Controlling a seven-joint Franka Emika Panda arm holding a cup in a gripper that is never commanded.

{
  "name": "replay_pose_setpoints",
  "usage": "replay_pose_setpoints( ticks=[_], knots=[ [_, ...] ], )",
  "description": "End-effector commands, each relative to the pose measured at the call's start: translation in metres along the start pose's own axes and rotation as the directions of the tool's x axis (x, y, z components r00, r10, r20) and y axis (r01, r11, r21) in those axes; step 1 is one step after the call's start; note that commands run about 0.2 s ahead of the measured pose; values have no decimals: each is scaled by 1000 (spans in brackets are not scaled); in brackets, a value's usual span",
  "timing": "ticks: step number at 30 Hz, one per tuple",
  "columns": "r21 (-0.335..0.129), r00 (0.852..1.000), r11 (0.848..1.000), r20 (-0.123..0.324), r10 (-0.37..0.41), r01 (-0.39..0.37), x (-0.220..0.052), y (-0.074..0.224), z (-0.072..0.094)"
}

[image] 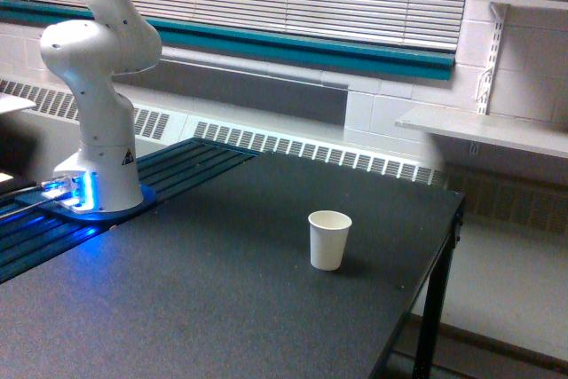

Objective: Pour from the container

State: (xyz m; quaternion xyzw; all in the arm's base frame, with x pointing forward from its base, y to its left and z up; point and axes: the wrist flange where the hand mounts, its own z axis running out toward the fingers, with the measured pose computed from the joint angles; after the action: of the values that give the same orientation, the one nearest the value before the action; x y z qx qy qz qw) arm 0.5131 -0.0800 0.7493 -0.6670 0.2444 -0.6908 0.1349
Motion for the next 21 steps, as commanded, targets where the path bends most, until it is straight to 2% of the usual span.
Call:
replay_pose_setpoints(
  ticks=[1,15,21],
  knots=[
    [20,1000,1000,-15,-22,22,-5,-2,-11],
    [-17,1000,1000,-7,-3,3,-58,28,-47],
    [-39,1000,999,15,-14,14,-77,37,-59]
  ],
)
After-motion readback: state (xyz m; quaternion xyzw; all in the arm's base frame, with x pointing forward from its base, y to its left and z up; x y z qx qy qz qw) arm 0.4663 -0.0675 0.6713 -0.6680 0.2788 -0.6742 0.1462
